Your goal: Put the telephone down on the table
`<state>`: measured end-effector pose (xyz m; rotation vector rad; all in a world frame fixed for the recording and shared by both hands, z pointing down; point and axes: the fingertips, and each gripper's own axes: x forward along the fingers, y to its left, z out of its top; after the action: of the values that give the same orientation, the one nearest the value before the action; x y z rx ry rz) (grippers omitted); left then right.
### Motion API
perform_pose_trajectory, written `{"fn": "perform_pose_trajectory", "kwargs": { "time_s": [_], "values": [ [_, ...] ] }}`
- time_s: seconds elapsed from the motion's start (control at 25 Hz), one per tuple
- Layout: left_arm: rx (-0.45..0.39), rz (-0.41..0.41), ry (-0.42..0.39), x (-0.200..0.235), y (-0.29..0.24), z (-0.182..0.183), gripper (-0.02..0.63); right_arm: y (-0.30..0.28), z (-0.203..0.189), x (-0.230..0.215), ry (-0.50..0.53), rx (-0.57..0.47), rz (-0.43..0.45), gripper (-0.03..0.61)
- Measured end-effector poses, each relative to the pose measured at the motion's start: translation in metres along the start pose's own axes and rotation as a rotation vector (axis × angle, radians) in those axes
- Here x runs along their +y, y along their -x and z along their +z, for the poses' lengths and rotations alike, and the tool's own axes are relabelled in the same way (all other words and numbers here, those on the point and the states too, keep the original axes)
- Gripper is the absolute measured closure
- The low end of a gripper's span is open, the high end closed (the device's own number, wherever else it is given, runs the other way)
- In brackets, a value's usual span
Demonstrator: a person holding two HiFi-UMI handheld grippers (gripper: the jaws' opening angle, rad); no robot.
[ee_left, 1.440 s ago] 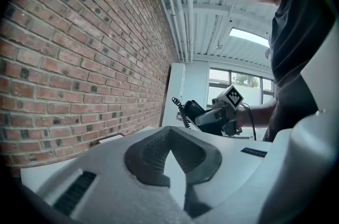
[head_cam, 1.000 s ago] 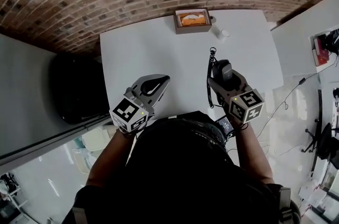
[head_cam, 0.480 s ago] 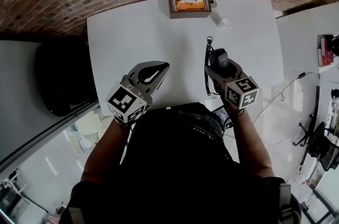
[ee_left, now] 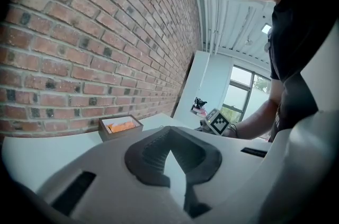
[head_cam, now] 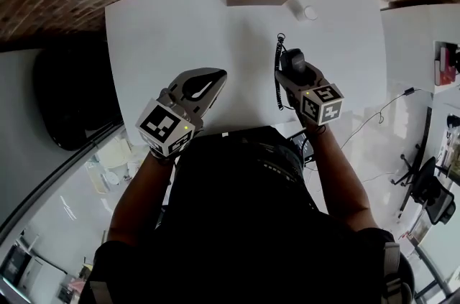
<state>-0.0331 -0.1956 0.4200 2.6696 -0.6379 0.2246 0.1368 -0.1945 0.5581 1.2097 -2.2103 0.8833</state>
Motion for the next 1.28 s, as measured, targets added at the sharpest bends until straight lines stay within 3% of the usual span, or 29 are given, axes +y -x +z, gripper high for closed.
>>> {"fn": "perform_pose_trajectory", "kwargs": {
  "time_s": [1.28],
  "values": [
    [0.032,-0.018,0.059,-0.011,-0.021,-0.032,0.606,-0.062,-0.054,-0.062,-0.021,0.067,-0.044,0.296]
  ]
}}
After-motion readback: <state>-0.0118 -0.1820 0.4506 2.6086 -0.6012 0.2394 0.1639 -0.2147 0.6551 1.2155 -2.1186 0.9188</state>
